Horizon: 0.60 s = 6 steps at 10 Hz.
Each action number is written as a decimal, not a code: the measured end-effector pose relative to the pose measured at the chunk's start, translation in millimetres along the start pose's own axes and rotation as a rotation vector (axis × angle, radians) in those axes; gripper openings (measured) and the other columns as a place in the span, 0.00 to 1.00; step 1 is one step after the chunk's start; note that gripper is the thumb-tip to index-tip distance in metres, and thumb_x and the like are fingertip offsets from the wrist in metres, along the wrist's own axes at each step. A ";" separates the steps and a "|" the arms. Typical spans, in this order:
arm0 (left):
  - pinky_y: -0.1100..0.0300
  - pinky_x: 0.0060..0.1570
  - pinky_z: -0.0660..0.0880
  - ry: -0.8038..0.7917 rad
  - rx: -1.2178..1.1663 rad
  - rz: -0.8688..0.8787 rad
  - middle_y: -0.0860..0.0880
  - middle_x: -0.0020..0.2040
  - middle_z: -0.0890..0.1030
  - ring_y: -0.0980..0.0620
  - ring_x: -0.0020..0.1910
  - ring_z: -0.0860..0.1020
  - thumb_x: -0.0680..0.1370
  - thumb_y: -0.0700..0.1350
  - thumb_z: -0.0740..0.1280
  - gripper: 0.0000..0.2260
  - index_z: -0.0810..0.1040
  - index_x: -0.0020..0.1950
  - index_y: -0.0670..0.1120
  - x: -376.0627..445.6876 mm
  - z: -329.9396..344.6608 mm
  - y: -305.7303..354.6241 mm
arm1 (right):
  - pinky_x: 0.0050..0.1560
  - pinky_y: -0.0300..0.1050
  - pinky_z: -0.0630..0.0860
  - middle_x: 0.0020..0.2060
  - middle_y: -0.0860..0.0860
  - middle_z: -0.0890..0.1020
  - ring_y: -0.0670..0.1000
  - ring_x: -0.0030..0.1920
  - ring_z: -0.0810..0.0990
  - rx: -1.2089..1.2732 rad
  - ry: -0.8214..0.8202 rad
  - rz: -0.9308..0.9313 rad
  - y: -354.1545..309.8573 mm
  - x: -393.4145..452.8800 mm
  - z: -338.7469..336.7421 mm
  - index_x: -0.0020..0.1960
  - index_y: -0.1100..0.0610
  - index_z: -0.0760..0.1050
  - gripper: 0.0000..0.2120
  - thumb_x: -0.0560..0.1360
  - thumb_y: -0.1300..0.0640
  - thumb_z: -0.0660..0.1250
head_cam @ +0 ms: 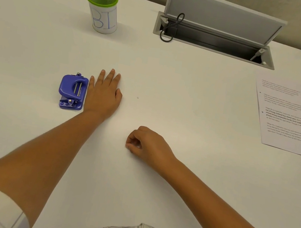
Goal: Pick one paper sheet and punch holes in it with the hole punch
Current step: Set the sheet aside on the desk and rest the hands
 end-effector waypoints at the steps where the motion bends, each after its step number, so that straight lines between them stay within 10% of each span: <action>1: 0.45 0.74 0.46 0.000 -0.009 -0.005 0.47 0.78 0.53 0.46 0.77 0.49 0.80 0.46 0.49 0.23 0.54 0.76 0.46 -0.4 -0.6 1.0 | 0.42 0.36 0.68 0.42 0.46 0.75 0.44 0.39 0.72 0.108 0.033 0.059 5.3 1.6 -6.0 0.48 0.55 0.78 0.05 0.75 0.55 0.65; 6: 0.45 0.74 0.46 -0.002 -0.010 -0.003 0.47 0.78 0.53 0.45 0.77 0.49 0.80 0.46 0.49 0.23 0.54 0.76 0.46 0.1 -0.2 0.1 | 0.38 0.32 0.65 0.39 0.43 0.73 0.40 0.37 0.71 0.143 0.098 0.096 10.2 0.1 0.3 0.48 0.52 0.78 0.06 0.73 0.52 0.68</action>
Point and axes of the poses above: each hand's wrist, its own x-axis towards the middle knuckle, its own z-axis out of the palm, y = z × x, the point moved 6 cm from there along x, towards the middle knuckle
